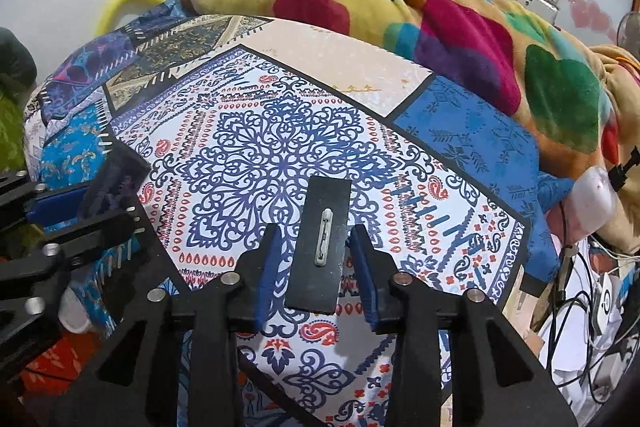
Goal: Collect trash
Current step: 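Carry the purple tube and black holder with both tools over the white bin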
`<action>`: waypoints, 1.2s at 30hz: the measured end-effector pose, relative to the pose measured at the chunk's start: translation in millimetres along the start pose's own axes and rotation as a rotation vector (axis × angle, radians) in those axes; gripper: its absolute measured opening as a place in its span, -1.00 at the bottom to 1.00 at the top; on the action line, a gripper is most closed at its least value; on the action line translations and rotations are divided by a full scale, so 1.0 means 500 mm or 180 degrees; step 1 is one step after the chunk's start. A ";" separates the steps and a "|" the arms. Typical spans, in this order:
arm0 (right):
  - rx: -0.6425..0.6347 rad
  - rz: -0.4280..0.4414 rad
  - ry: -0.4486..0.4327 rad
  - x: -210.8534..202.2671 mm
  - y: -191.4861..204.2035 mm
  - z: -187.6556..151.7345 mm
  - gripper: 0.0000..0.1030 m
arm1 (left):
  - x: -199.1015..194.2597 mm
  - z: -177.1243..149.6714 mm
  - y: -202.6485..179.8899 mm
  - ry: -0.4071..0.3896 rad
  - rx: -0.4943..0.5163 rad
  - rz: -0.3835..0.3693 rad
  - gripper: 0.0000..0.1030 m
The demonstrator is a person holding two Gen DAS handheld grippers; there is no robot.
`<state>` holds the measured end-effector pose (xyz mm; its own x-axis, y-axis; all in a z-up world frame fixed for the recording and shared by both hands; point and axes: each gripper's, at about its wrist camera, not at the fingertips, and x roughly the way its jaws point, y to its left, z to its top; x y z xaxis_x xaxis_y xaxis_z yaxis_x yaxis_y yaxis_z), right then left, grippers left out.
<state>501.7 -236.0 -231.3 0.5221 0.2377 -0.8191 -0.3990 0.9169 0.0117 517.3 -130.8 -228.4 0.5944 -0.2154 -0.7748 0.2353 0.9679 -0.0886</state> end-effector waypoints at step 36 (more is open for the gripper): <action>-0.0443 0.0676 -0.0643 -0.372 0.357 0.036 -0.56 | -0.497 -0.192 0.221 -0.0663 -0.0699 0.0637 -0.51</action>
<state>346.9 -110.6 -66.7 0.5495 0.4906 -0.6763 -0.6070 0.7906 0.0802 321.9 41.9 -105.7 0.7613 -0.0187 -0.6482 -0.0590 0.9934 -0.0979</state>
